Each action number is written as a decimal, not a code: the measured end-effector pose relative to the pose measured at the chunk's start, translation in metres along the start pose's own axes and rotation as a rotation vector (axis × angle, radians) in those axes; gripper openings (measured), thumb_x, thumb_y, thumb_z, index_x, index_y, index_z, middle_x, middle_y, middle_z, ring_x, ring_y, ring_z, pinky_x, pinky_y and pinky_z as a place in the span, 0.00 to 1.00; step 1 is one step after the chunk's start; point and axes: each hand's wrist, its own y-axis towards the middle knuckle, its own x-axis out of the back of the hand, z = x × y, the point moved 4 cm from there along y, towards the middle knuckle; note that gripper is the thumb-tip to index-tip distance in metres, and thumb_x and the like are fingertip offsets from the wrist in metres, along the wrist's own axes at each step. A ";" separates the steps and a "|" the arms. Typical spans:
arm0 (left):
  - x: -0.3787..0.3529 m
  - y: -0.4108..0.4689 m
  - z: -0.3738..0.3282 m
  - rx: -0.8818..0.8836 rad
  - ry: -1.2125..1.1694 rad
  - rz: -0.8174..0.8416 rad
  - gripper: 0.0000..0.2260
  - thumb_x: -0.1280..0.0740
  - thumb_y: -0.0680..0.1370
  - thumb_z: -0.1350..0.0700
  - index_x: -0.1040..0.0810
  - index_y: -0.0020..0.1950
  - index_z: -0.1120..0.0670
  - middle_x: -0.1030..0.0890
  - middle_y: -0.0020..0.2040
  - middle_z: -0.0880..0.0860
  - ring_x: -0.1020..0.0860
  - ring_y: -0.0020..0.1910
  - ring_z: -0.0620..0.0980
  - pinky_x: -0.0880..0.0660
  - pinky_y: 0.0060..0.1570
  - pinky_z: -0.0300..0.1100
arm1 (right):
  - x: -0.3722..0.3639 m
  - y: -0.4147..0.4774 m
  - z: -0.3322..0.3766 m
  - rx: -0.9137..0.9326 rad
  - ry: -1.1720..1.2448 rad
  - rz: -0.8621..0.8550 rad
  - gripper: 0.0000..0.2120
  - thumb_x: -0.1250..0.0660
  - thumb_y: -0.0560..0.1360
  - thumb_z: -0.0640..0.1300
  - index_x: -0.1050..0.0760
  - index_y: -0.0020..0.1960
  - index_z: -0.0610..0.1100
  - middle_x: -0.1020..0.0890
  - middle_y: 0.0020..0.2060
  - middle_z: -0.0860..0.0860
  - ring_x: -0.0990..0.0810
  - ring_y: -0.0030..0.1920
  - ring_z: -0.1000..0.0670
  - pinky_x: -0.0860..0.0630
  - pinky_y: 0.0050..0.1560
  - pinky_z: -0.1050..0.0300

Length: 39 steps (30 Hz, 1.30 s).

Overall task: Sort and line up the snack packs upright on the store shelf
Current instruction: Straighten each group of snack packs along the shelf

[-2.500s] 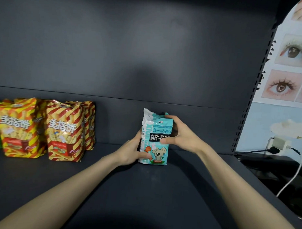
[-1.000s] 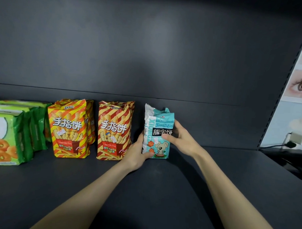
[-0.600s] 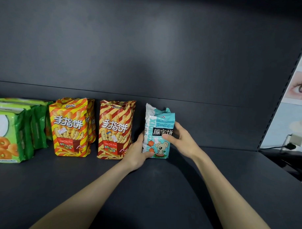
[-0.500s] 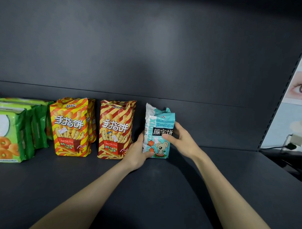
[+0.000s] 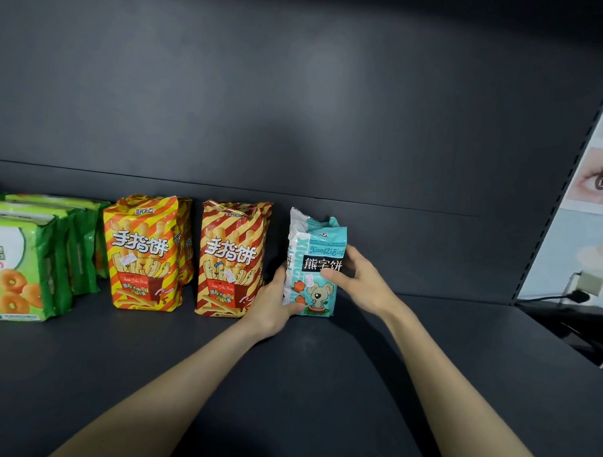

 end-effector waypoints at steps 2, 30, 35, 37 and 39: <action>0.000 0.000 -0.001 0.013 0.020 0.004 0.30 0.31 0.75 0.63 0.42 0.74 0.54 0.25 0.66 0.53 0.25 0.63 0.49 0.29 0.59 0.39 | 0.001 0.000 0.002 -0.015 -0.031 0.006 0.26 0.32 0.75 0.43 0.36 0.71 0.45 0.22 0.62 0.53 0.25 0.63 0.53 0.25 0.63 0.47; 0.125 -0.099 -0.039 -0.066 0.858 -0.133 0.18 0.37 0.78 0.46 0.27 0.63 0.55 0.20 0.56 0.55 0.22 0.54 0.55 0.25 0.49 0.47 | -0.027 -0.056 0.102 0.028 -0.717 0.109 0.25 0.32 0.75 0.48 0.32 0.69 0.43 0.27 0.66 0.45 0.25 0.61 0.45 0.26 0.60 0.49; 0.165 -0.114 -0.027 -0.106 0.914 -0.100 0.21 0.36 0.77 0.45 0.29 0.67 0.53 0.23 0.63 0.55 0.26 0.62 0.56 0.28 0.53 0.46 | -0.065 -0.060 0.124 -0.004 -0.720 0.091 0.25 0.31 0.74 0.49 0.32 0.68 0.42 0.27 0.66 0.44 0.27 0.63 0.44 0.29 0.62 0.49; 0.179 -0.117 -0.020 -0.125 0.926 -0.093 0.21 0.36 0.77 0.45 0.29 0.67 0.53 0.23 0.63 0.55 0.26 0.62 0.56 0.28 0.55 0.47 | -0.079 -0.065 0.131 -0.014 -0.714 0.076 0.25 0.31 0.75 0.48 0.32 0.69 0.42 0.27 0.66 0.43 0.28 0.63 0.44 0.29 0.63 0.50; 0.191 -0.120 -0.014 -0.146 0.930 -0.081 0.21 0.36 0.77 0.45 0.28 0.66 0.53 0.22 0.62 0.54 0.25 0.61 0.56 0.28 0.55 0.48 | -0.090 -0.070 0.138 -0.023 -0.706 0.053 0.25 0.31 0.75 0.47 0.32 0.69 0.41 0.26 0.65 0.44 0.27 0.63 0.44 0.29 0.62 0.51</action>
